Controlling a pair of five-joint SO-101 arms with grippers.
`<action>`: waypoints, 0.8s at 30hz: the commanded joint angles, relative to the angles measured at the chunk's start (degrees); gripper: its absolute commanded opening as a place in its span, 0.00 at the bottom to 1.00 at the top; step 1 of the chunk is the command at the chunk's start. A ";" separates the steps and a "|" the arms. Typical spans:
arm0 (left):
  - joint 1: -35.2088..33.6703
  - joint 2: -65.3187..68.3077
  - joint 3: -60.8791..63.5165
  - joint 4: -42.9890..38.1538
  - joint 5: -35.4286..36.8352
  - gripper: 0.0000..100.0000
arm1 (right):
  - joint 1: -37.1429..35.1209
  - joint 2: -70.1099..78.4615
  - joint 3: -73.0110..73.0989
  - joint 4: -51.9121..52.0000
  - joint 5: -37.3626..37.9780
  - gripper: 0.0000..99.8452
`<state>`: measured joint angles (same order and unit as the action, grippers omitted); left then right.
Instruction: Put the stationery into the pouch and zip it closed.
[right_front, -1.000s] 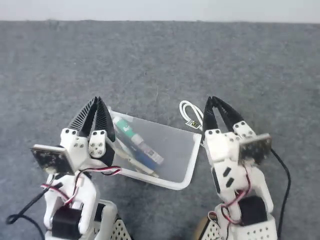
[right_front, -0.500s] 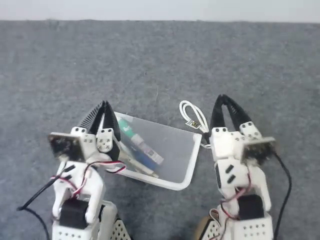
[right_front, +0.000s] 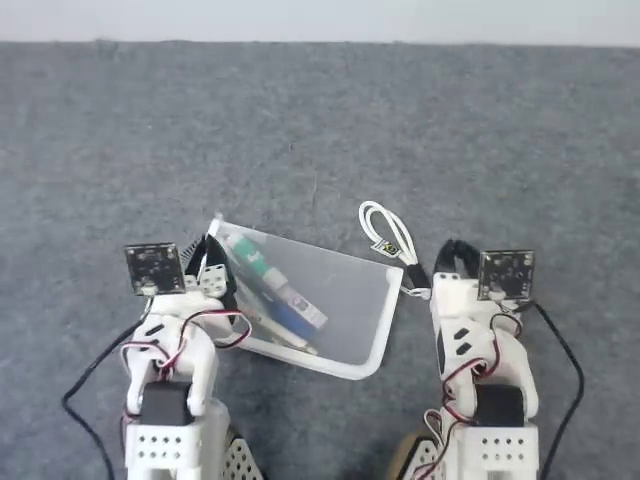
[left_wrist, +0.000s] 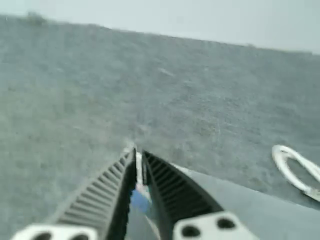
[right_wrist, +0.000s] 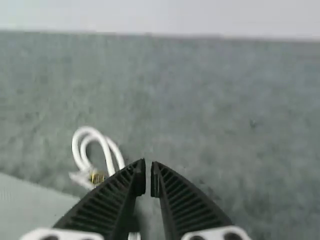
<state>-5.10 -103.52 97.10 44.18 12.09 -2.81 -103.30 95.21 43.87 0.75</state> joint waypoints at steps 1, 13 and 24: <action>-1.85 -0.88 -0.57 5.71 -0.44 0.01 | 0.84 -0.75 1.23 10.33 0.00 0.01; 0.09 -0.88 -0.57 24.53 -0.44 0.01 | 0.75 -0.66 1.23 31.16 0.00 0.01; 0.09 -0.88 -0.57 28.13 -0.35 0.01 | 0.75 -0.66 1.23 31.16 0.00 0.01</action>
<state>-5.01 -103.52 97.10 72.04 12.18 -2.99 -103.30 95.21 74.73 0.75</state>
